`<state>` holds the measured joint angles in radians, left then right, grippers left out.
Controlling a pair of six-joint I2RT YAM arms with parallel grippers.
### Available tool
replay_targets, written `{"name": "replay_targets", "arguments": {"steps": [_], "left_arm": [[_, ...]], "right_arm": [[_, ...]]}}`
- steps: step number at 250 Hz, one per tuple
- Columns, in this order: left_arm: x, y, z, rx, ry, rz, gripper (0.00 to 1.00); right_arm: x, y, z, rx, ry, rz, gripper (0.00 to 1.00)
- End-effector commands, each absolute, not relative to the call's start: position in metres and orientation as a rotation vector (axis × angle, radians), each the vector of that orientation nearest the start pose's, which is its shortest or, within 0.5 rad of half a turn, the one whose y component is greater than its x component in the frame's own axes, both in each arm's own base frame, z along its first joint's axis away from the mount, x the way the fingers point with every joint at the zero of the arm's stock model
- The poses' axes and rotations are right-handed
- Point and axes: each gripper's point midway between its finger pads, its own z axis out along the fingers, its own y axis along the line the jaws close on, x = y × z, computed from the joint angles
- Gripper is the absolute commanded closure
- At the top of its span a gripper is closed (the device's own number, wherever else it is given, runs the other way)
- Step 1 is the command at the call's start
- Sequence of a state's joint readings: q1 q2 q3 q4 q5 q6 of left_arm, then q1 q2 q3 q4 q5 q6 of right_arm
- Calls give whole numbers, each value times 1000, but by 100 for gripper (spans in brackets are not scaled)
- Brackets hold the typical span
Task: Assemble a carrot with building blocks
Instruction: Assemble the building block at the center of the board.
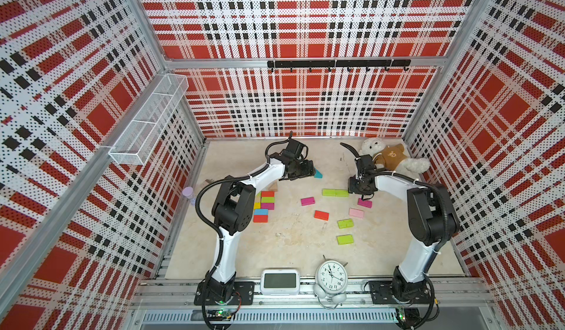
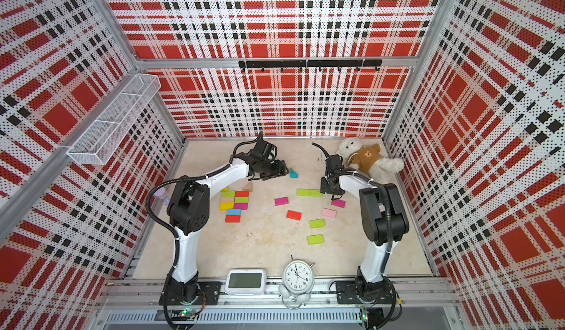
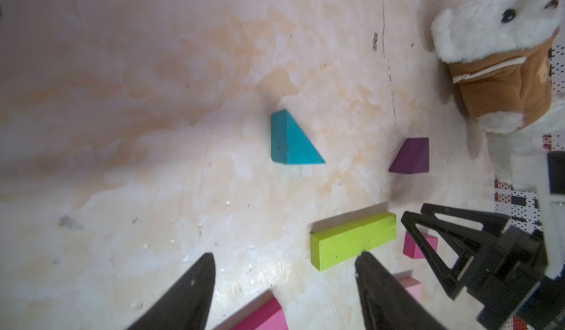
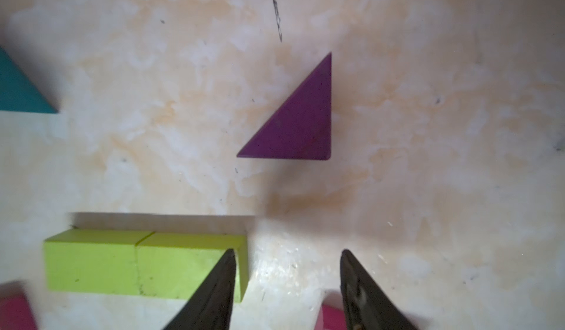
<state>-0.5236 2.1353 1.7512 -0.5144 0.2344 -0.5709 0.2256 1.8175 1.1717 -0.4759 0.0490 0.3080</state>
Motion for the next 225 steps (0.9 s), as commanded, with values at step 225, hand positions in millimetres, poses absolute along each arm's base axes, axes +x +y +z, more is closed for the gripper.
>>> {"name": "replay_targets", "arguments": {"steps": [225], "left_arm": [[507, -352, 58, 183, 2639, -271, 39]], "right_arm": [[380, 80, 108, 261, 2500, 339, 37]]}}
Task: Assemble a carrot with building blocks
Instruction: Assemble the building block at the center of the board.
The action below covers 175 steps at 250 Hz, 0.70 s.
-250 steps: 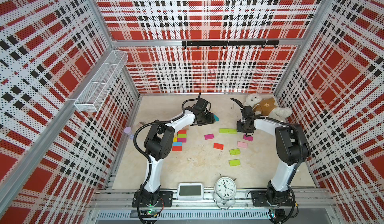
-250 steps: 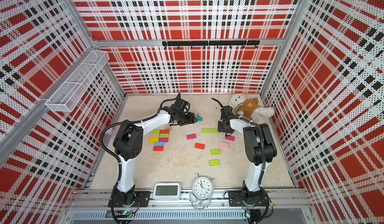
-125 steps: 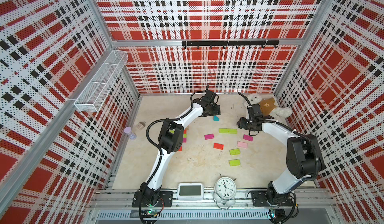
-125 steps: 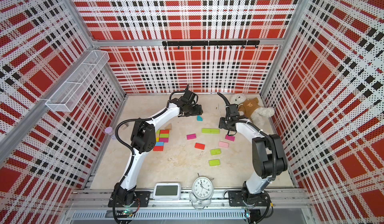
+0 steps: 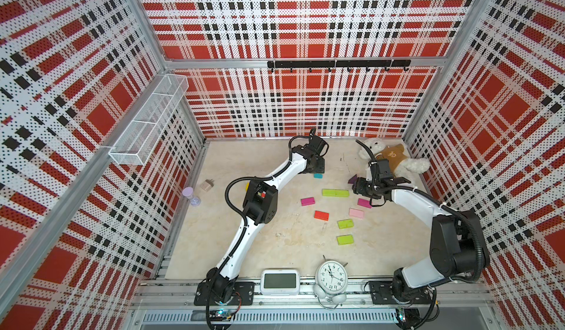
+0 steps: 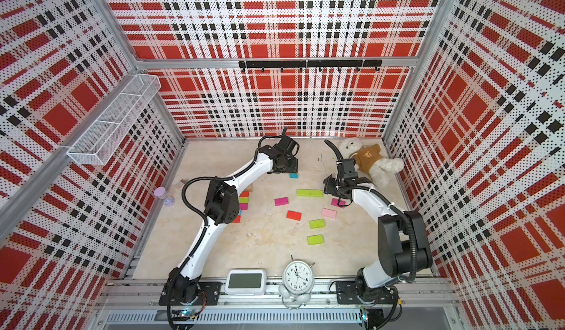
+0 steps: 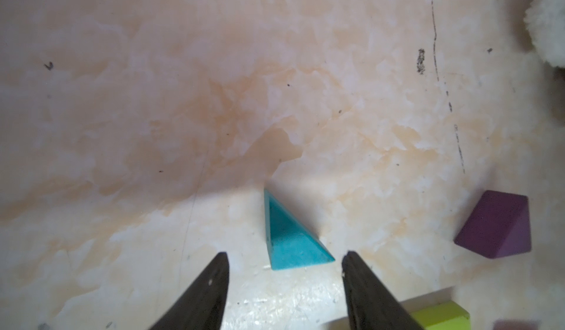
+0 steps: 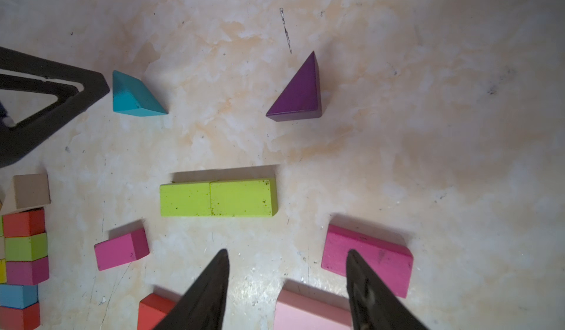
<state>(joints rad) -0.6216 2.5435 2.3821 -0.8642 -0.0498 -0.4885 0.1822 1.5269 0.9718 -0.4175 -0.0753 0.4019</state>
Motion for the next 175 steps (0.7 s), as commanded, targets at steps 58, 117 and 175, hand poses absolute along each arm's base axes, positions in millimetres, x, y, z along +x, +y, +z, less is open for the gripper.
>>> {"name": "replay_targets", "arguments": {"steps": [58, 117, 175], "left_arm": [[510, -362, 51, 217, 2632, -287, 41], [510, -368, 40, 235, 2639, -298, 46], [506, -369, 34, 248, 2652, -294, 51]], "right_arm": [[373, 75, 106, 272, 2505, 324, 38], [371, 73, 106, 279, 2504, 315, 38], [373, 72, 104, 280, 2507, 312, 38]]}}
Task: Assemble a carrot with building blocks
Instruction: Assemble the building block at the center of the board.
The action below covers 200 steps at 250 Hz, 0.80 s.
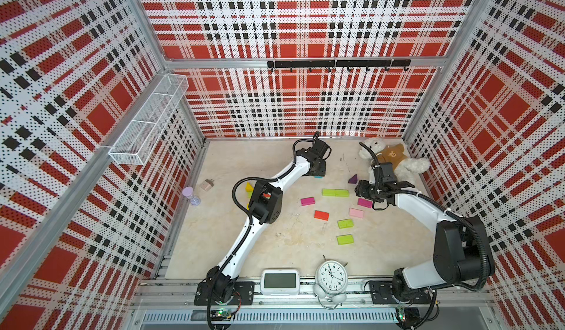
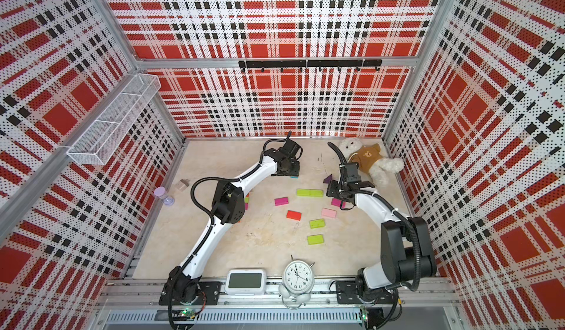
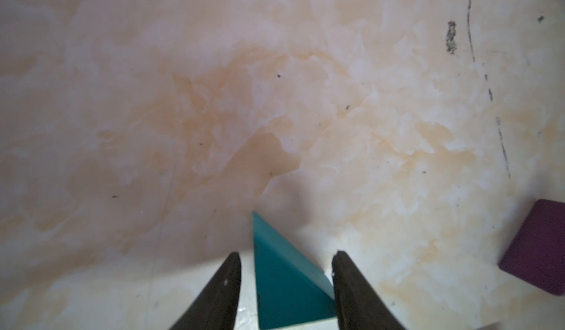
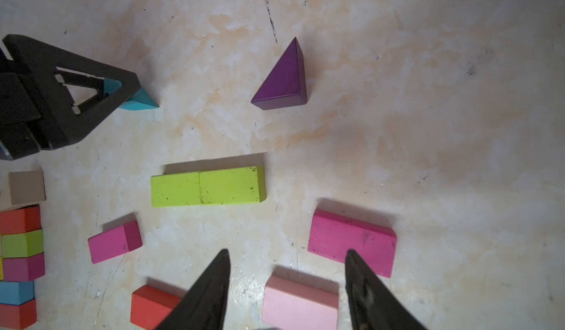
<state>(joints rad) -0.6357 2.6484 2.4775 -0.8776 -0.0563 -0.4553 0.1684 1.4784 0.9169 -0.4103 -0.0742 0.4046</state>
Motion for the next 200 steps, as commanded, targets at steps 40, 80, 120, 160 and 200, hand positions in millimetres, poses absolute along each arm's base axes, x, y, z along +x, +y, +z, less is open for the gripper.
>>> {"name": "replay_targets", "arguments": {"steps": [40, 80, 120, 160, 200], "left_arm": [[502, -374, 34, 264, 2652, -303, 54], [497, -374, 36, 261, 2657, -313, 55], [493, -374, 43, 250, 2649, -333, 55], [491, -375, 53, 244, 2636, -355, 56], [489, -375, 60, 244, 2628, -370, 56]], "right_arm": [[374, 74, 102, 281, 2512, 320, 39], [374, 74, 103, 283, 2510, 324, 39], [374, 75, 102, 283, 2512, 331, 39], [373, 76, 104, 288, 2503, 346, 39], [373, 77, 107, 288, 2498, 354, 39]]}}
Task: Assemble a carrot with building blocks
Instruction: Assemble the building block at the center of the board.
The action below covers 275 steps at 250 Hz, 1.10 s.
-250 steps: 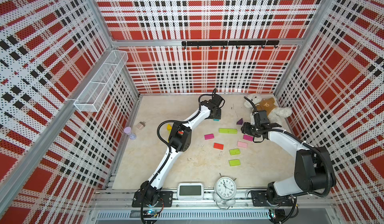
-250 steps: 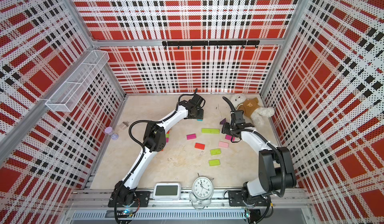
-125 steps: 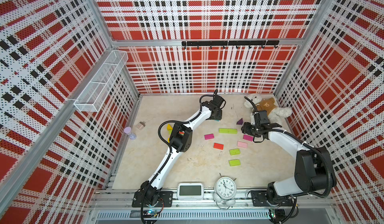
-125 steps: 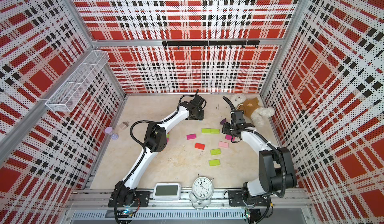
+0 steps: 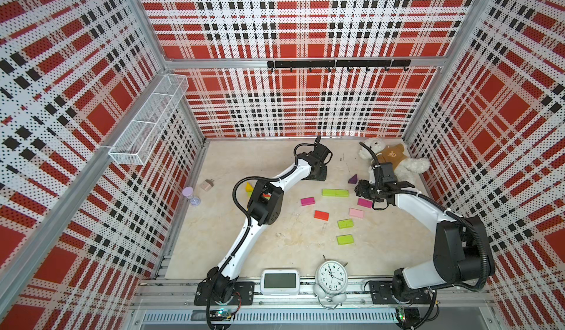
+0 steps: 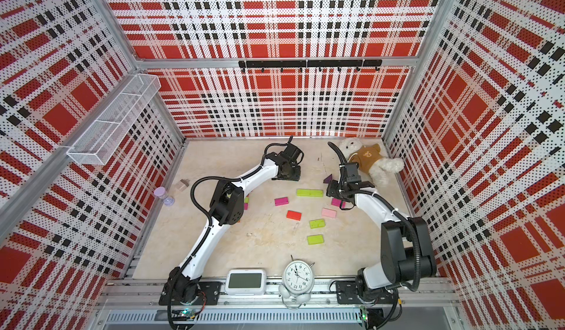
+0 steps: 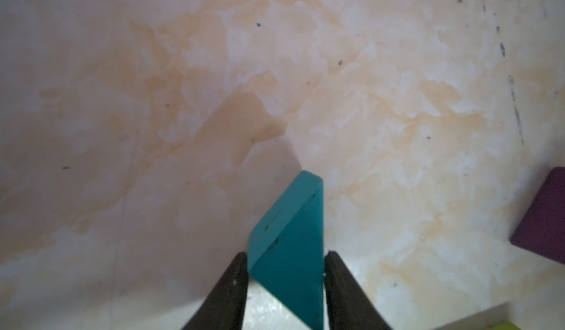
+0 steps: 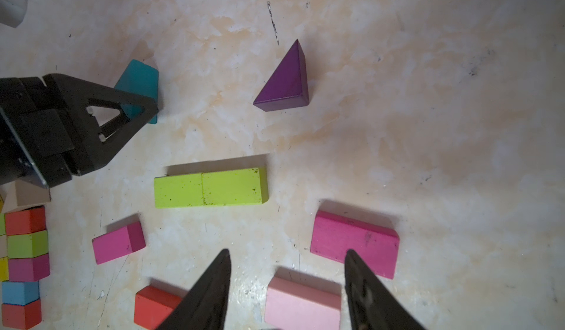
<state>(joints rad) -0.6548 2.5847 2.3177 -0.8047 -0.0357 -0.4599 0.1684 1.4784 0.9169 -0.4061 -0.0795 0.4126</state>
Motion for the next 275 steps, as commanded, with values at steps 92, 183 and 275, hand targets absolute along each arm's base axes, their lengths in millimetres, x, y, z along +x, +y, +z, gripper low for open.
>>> {"name": "replay_targets", "arguments": {"steps": [92, 183, 275], "left_arm": [[496, -372, 120, 193, 2480, -512, 46], [546, -349, 97, 64, 2504, -636, 54], [560, -352, 52, 67, 2557, -660, 64]], "right_arm": [[381, 97, 114, 235, 2449, 502, 39], [437, 147, 100, 191, 2399, 714, 47], [489, 173, 88, 240, 2342, 820, 53]]}}
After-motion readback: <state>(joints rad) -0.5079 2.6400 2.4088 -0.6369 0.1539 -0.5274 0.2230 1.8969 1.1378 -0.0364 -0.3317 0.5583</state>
